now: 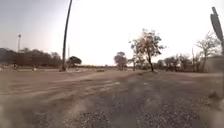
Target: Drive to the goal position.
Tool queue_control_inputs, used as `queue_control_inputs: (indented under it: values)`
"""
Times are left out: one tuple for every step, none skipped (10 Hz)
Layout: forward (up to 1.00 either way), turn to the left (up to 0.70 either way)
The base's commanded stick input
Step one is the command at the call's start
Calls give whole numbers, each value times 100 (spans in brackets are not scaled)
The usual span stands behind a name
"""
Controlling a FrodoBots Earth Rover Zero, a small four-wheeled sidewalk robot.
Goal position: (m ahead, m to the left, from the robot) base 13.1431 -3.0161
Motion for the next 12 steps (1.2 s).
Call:
queue_control_inputs:
  values:
    - [70, 0]
    - [70, 0]
    - [70, 0]
    - [70, 0]
    - [70, 0]
    - [70, 0]
    - [70, 0]
    - [70, 0]
    - [70, 0]
    - [70, 0]
    - [70, 0]
    - [70, 0]
